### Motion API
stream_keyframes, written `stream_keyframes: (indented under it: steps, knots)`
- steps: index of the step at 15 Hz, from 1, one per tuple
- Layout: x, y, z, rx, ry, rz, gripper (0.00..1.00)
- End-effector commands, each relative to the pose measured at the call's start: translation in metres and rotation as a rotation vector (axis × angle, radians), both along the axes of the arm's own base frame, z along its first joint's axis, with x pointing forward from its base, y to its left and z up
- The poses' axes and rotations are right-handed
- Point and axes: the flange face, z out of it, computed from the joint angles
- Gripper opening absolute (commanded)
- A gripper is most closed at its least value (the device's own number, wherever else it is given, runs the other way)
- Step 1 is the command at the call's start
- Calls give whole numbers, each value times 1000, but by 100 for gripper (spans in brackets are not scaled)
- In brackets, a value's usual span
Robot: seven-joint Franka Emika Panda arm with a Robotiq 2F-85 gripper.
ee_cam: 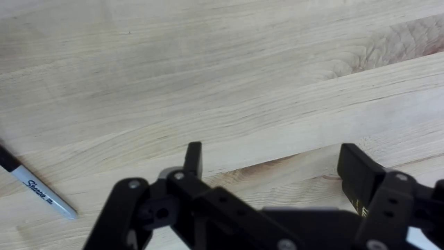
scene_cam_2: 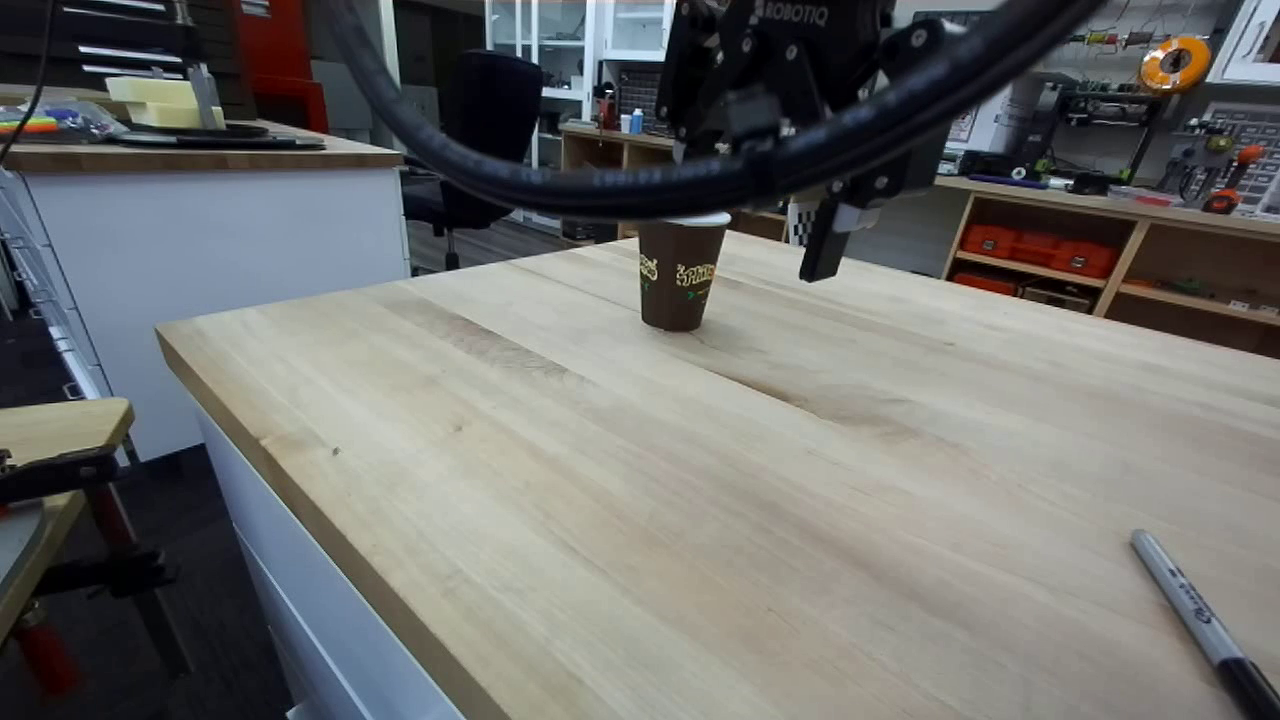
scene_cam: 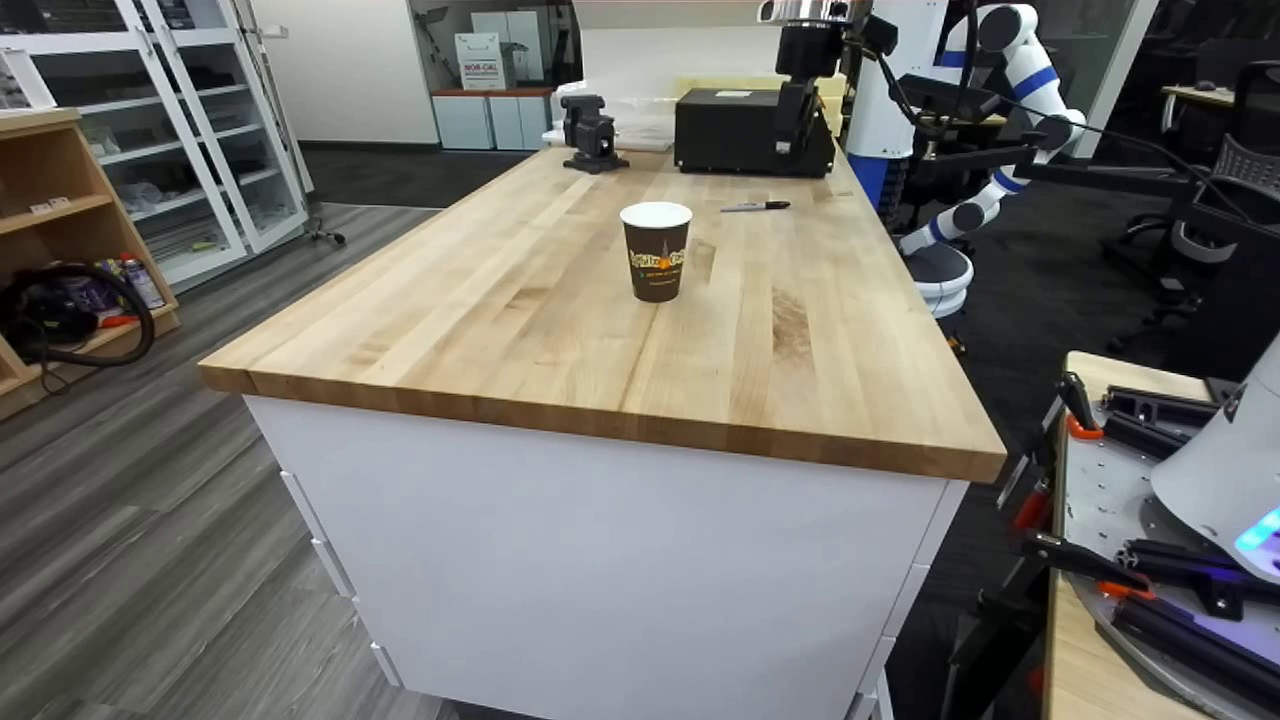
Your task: Move the cup to the right
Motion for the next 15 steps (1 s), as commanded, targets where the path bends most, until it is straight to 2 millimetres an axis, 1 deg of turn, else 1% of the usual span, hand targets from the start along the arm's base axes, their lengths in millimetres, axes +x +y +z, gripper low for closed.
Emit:
stream_keyframes:
  steps: [1,11,12,13,14,15]
  knots:
    - [0,0,0,0,1,0,100]
    - [0,0,0,0,1,0,100]
    - [15,6,4,-10,15,38,100]
    - [25,12,9,-10,14,70,100]
    - [31,18,14,-14,9,92,100]
    - [36,28,20,-13,-6,125,100]
